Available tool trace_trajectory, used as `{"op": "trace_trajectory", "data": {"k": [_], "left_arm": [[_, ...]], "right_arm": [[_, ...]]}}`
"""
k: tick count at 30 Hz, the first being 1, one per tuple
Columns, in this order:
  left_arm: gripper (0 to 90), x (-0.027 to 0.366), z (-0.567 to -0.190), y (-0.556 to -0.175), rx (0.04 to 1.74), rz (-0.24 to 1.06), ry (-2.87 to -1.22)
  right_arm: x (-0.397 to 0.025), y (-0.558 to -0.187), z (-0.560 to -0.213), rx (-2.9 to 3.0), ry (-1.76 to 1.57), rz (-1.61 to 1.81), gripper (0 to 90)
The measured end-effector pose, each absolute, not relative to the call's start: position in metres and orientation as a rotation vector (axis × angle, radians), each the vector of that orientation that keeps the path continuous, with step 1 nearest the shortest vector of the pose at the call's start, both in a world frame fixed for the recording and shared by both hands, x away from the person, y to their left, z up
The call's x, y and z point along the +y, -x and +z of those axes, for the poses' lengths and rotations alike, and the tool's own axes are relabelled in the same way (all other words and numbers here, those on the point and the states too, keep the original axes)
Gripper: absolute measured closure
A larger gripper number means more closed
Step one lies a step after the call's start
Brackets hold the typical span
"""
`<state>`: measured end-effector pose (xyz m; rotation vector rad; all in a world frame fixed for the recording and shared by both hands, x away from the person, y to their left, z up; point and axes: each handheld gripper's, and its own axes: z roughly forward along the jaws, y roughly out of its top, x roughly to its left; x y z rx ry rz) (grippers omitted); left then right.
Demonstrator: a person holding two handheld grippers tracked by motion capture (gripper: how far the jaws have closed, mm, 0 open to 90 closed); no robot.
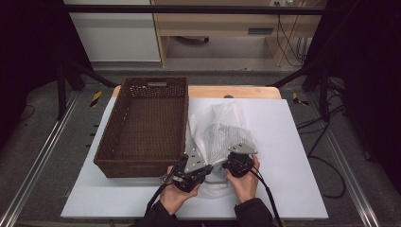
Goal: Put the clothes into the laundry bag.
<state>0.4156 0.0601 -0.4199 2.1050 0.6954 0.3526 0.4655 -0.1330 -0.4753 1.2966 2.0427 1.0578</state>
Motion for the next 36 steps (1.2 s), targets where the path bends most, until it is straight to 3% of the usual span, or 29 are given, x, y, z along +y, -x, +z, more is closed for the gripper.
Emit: {"op": "trace_trajectory", "data": {"k": [3,7,12,16,18,22,29,36], "left_arm": [[88.9,0.058,-0.427,-0.419,0.706,0.362,-2.129],[88.9,0.059,-0.433,-0.423,0.729,0.363,-2.129],[88.9,0.06,-0.432,-0.424,0.736,0.376,-2.118],[88.9,0.06,-0.433,-0.424,0.741,0.372,-2.116],[88.9,0.058,-0.434,-0.423,0.735,0.371,-2.12],[88.9,0.057,-0.434,-0.423,0.725,0.368,-2.125],[89.0,0.059,-0.423,-0.418,0.696,0.376,-2.092],[88.9,0.06,-0.425,-0.418,0.7,0.365,-2.103]], "right_arm": [[-0.137,-0.463,-0.472,2.098,-1.249,1.073,48.5],[-0.142,-0.449,-0.462,2.18,-1.184,1.095,22.6],[-0.153,-0.434,-0.46,2.249,-1.151,1.078,16.9],[-0.16,-0.43,-0.469,2.265,-1.168,1.091,22.9],[-0.16,-0.432,-0.473,2.286,-1.184,1.067,36.0],[-0.158,-0.435,-0.477,2.223,-1.206,1.014,74.0],[-0.139,-0.446,-0.461,2.131,-1.22,1.107,77.7],[-0.135,-0.475,-0.476,2.036,-1.309,1.08,74.6]]}}
